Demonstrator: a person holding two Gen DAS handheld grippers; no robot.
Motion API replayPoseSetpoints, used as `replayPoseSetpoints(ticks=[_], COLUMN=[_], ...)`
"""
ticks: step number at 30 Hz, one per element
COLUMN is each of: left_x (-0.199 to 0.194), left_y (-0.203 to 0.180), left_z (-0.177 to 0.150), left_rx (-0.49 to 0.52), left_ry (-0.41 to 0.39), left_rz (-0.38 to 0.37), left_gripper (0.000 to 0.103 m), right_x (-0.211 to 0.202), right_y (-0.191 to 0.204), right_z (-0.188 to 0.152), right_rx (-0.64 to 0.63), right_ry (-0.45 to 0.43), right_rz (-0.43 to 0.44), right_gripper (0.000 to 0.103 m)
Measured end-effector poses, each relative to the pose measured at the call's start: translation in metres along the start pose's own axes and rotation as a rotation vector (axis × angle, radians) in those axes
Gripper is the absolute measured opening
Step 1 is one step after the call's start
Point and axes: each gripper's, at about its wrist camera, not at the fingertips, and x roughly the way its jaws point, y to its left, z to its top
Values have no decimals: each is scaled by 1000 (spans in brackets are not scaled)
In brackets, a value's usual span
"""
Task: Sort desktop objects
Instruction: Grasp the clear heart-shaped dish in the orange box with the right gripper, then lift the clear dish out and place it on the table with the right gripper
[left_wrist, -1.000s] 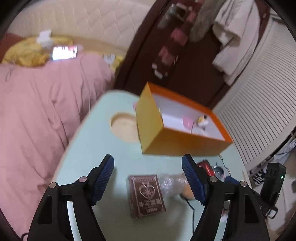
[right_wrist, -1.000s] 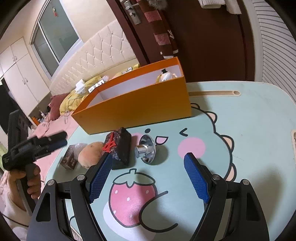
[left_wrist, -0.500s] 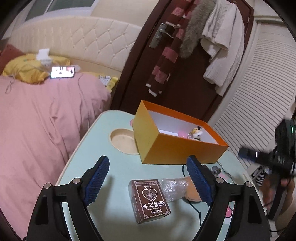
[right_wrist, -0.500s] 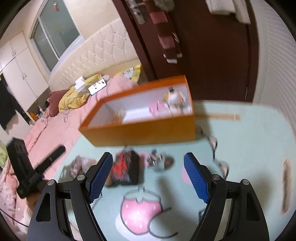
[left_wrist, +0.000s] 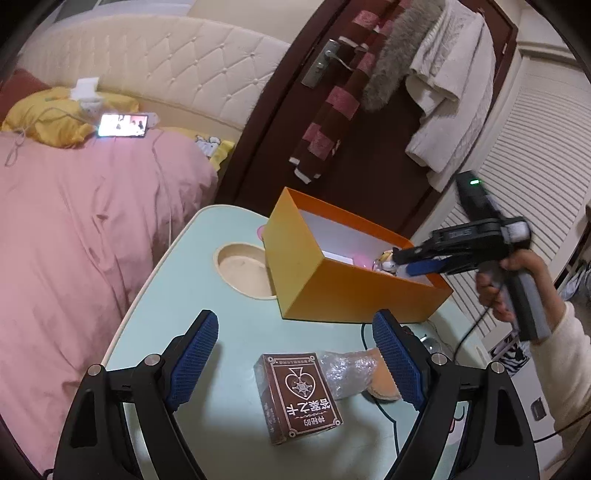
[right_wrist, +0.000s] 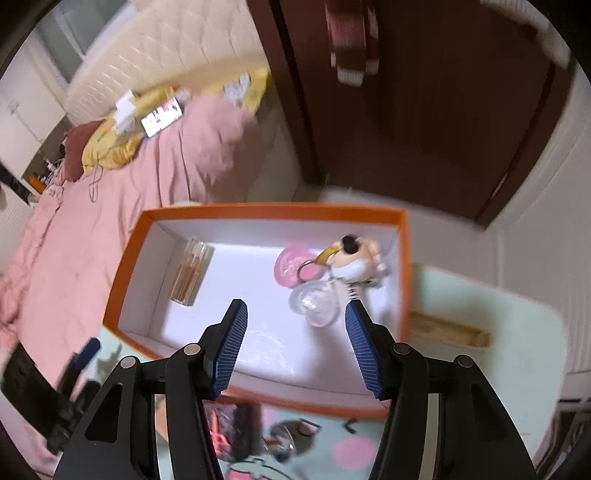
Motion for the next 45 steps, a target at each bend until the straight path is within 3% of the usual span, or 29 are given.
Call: replayPoseSetpoints(ticks=[2, 10, 12, 20, 23, 27, 31, 40, 45], left_x=[-1, -1, 0, 0, 1, 1, 0, 0, 0], left_y=[2, 12, 14, 16, 14, 14, 13, 14, 13], left_z=[1, 2, 2, 2, 2, 1, 1, 1, 1], left_rx=[-14, -79, -95, -118, -113, -103, -96, -95, -91], left_ry=[-5, -1, 5, 0, 1, 6, -1, -2, -6], left_rz=[-5, -25, -32, -37, -36, -32, -25, -9, 1], left_gripper=[85, 86, 86, 86, 86, 86, 86, 86, 86], right_x=[17, 40, 42, 58, 58, 54, 40, -49, -47], right_y=[0, 19, 25, 23, 28, 28, 24, 29, 25], right_z=[10, 27, 24, 22, 20, 17, 12, -41, -84], right_rx=[10, -55, -86, -89, -121, -137, -103, -70, -54], right_ry=[75, 188, 205, 290, 264, 238, 189, -45, -58], right_rz=[-23, -143, -139, -164, -198, -203, -140, 76, 55], right_gripper=[57, 54, 48, 47, 40, 39, 39, 39, 39])
